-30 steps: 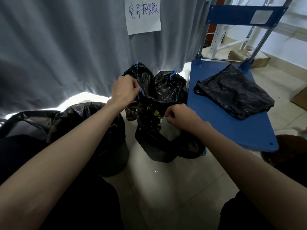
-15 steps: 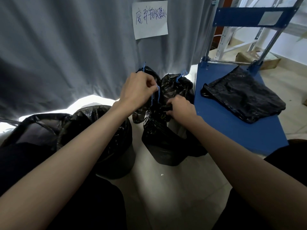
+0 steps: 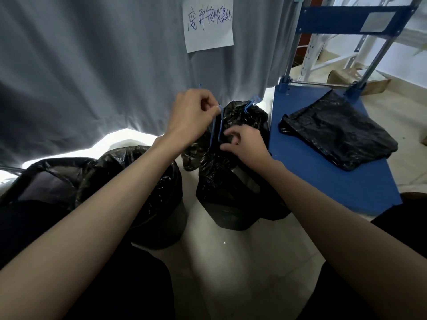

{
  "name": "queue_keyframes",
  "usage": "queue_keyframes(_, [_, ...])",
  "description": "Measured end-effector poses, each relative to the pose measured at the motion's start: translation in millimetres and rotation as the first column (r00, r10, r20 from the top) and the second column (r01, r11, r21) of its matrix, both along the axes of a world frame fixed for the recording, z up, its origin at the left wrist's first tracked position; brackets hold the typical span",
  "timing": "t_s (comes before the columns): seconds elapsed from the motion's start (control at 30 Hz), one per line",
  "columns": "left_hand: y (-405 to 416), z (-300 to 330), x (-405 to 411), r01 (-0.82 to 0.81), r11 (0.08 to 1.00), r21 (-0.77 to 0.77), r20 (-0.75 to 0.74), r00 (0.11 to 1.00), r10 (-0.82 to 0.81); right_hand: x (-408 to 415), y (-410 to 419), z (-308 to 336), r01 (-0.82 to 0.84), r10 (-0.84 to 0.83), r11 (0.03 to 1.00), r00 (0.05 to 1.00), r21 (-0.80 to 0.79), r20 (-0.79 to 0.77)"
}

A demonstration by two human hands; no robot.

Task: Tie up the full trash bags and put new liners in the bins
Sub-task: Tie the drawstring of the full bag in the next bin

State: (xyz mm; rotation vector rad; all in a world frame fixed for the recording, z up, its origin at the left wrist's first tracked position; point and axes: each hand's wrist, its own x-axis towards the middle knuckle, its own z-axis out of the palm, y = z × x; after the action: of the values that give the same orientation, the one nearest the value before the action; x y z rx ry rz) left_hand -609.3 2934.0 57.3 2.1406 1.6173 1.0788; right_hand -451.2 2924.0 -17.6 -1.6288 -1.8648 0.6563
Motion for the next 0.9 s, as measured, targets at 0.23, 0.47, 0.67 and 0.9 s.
queue_keyframes(0.23, [-1.2, -6.4, 6.1, 0.134, 0.990, -0.039, 0.023, 0.991, -0.134, -17.1, -2.4, 20.6, -0.023, 0.029, 0.999, 0.946, 0.023, -0.323])
queue_keyframes(0.47, [4.9, -48.7, -17.7, -0.110, 0.909, -0.401, -0.299, 0.954, -0.016, -0.8, -1.7, 17.0, 0.074, -0.074, 0.997, 0.904, -0.016, -0.422])
queue_keyframes(0.67, [-2.8, -74.7, -4.9, -0.149, 0.893, -0.425, -0.358, 0.934, -0.015, 4.2, -2.8, 18.7, 0.077, -0.075, 0.997, 0.897, -0.012, -0.436])
queue_keyframes(0.9, [5.2, -83.3, -22.8, -0.250, 0.898, -0.361, -0.477, 0.877, 0.053, 20.5, -3.4, 22.7, 0.126, -0.122, 0.992, 0.877, -0.022, -0.465])
